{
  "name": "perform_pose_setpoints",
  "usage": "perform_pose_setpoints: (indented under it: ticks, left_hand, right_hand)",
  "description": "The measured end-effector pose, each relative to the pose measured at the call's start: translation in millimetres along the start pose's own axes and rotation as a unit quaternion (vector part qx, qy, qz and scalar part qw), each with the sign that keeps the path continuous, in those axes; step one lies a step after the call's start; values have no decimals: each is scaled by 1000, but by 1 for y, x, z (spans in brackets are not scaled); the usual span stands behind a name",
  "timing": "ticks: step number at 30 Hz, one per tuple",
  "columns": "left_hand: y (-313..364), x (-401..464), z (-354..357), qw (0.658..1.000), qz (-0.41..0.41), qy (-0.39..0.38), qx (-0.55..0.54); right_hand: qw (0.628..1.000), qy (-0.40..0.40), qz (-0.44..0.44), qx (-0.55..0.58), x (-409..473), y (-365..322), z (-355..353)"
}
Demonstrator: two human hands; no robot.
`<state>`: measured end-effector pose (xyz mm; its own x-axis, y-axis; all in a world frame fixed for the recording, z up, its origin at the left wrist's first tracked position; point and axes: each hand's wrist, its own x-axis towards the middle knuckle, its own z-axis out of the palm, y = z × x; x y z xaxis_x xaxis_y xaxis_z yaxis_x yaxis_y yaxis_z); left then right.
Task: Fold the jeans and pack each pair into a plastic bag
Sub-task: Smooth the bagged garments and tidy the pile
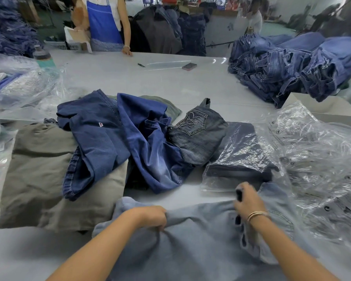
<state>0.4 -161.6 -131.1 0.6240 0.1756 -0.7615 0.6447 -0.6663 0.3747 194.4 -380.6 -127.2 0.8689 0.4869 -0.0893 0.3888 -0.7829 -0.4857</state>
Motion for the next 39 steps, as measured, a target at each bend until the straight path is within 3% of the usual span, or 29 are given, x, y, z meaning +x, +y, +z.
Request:
perform_pose_setpoints:
  ticks: [3,6,9,11,13,15,16,17,20,22,24,27,31,32,34,36,39]
  left_hand:
    - [-9,10,7,965,-88,-17,245]
    - [-16,21,30,934,-140,34,326]
    - [-8,30,43,949,-54,184,251]
    - [2,37,47,965,17,208,157]
    - [11,41,49,971,26,211,111]
    - [15,43,52,959,28,250,133]
    - [15,44,56,953,35,270,136]
    - [14,44,59,948,44,289,124]
    - [12,42,61,930,76,349,90]
    - [16,39,62,912,135,380,80]
    - [26,33,64,902,215,375,12]
    - [50,28,69,891,272,361,-40]
    - [82,27,67,925,190,328,-10]
    - [91,26,63,936,187,295,-53]
    - [110,21,55,929,171,175,-279]
    - [126,17,47,859,99,77,-496]
    - [114,18,39,736,17,17,-676]
  right_hand:
    - [988,129,31,83,20,11,-68]
    - [988,111,39,97,28,19,-113]
    - [994,77,-2,77,24,5,-117]
    - [994,33,-73,69,12,-14,-93]
    - [984,-84,-139,75,-5,-30,-53]
    - [962,-229,-123,87,-18,-32,-14]
    - [957,-260,-93,90,-19,-23,-1]
    - [965,-243,-58,82,-16,-8,6]
    - [992,-63,112,-12,-11,60,-4]
    - [970,4,244,-13,-15,105,-14]
    - [946,-6,314,77,-20,128,-15]
    - [954,-44,280,97,-14,114,-22]
    - [981,-115,142,58,8,53,-40]
    - [985,-138,97,40,10,33,-40]
    - [983,-180,7,43,6,-6,-32]
    - [967,-228,-65,97,-3,-45,-18]
    - [925,-308,-88,205,-15,-74,-1]
